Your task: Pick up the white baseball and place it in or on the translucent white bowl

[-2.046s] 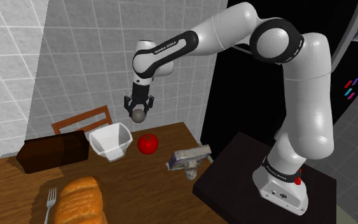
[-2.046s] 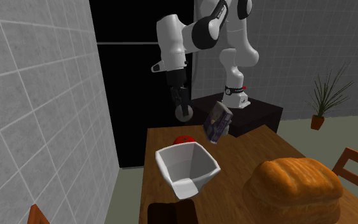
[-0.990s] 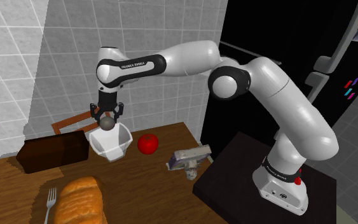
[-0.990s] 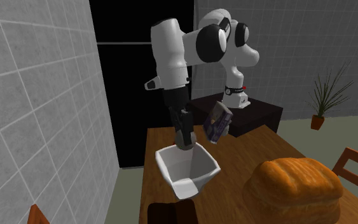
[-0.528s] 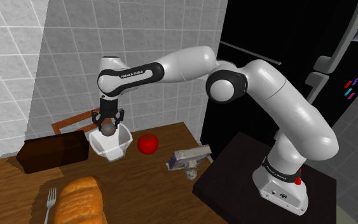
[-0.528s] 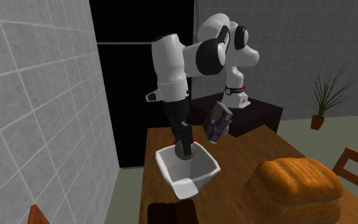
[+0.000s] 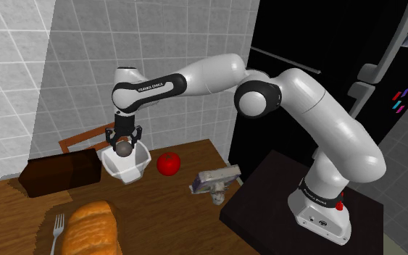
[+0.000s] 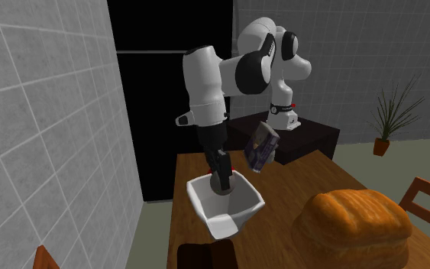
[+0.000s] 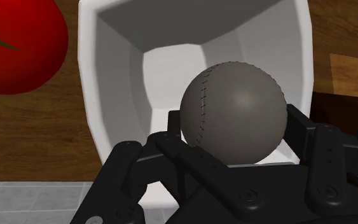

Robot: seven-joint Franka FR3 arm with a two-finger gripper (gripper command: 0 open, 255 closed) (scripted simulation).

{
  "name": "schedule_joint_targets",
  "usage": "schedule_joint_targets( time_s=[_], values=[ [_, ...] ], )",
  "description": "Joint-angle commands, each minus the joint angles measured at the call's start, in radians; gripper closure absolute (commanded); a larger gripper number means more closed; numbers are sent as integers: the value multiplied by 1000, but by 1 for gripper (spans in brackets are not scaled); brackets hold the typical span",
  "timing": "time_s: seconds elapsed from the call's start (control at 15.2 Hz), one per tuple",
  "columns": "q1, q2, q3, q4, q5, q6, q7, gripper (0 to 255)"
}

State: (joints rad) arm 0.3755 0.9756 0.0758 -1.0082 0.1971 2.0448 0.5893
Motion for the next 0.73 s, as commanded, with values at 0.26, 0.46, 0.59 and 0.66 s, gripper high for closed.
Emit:
schedule_joint_targets(
  time_s=[0.26,0.46,0.59,0.66],
  values=[
    [0,0,0,1,0,0,0,0],
    [-4,-20,0,-2,0,-18,0,0],
    [-13,-55,-2,1,-1,-58,0,0],
    [-16,-67,-2,6,-1,-75,1,0]
  ],
)
